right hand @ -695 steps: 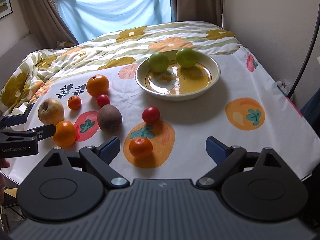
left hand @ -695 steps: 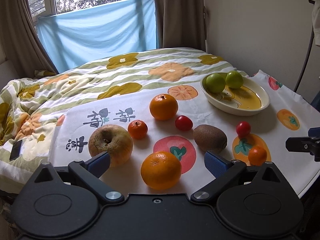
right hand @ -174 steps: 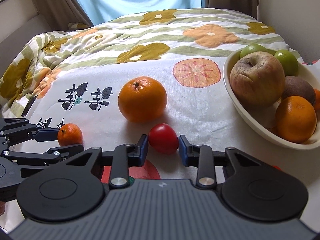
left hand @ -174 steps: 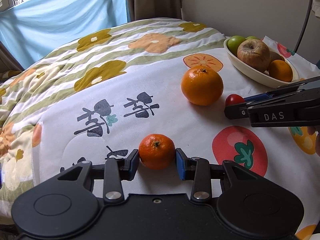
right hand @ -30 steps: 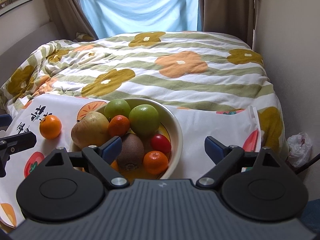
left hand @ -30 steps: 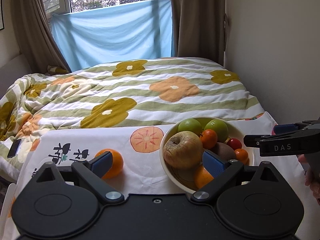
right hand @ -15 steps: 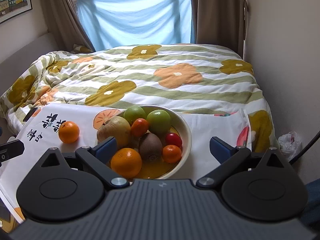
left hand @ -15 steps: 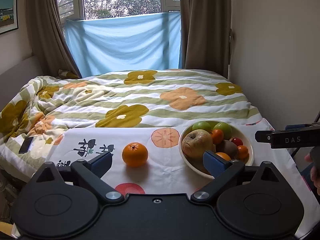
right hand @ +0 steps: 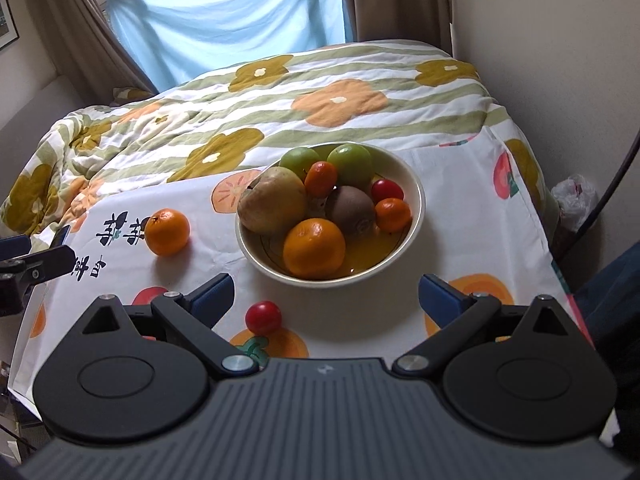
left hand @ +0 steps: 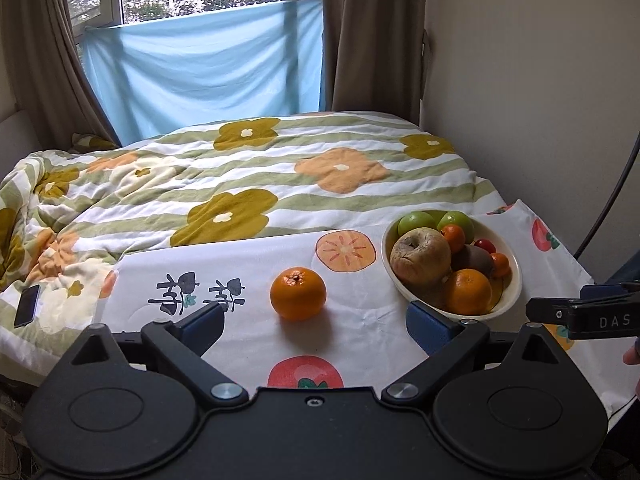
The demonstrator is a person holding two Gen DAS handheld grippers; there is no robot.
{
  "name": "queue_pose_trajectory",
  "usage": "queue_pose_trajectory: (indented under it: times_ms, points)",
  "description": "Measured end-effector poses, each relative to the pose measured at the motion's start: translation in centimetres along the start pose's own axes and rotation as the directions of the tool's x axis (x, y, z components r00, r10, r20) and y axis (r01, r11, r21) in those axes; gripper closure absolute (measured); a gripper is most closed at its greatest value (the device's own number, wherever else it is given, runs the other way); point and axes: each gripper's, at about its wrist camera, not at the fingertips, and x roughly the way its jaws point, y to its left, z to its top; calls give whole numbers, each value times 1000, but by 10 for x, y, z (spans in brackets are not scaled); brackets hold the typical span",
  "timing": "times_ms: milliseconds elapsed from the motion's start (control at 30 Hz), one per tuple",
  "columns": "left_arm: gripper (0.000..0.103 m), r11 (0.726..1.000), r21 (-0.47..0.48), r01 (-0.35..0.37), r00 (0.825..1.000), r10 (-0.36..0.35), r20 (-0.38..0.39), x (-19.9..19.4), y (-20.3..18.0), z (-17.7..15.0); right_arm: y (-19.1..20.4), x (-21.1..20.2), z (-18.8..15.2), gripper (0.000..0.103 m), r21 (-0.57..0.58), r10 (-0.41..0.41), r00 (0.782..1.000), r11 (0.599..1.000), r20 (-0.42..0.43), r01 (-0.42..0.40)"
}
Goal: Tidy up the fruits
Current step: 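Withdraw both tools toward the last orange and red tomato, then grasp the large orange with the left tool while the right tool grasps the red tomato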
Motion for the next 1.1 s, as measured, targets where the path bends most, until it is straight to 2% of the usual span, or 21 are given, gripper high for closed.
queue_pose_trajectory:
  times_ms: [200, 600, 700, 767, 1100]
  points:
    - [6, 997, 50, 55, 998, -53, -39, 33, 26, -4, 17, 17, -21, 0, 104, -59, 998, 993, -11, 59]
    - [11, 971, 187, 147, 988, -135, -76, 110, 44, -6, 48, 54, -52, 0, 173, -122, 992, 977, -36, 126]
    - [15, 963, 209, 171, 984, -155, -93, 129, 44, -6, 53, 66, -56, 7, 191, -130, 990, 972, -48, 137]
    - [19, 957, 221, 188, 980, -169, -104, 139, 43, -7, 56, 72, -58, 16, 206, -123, 991, 970, -56, 132]
    - [25, 948, 223, 226, 972, -203, -121, 164, 40, -7, 66, 92, -55, 23, 211, -138, 989, 966, -52, 146]
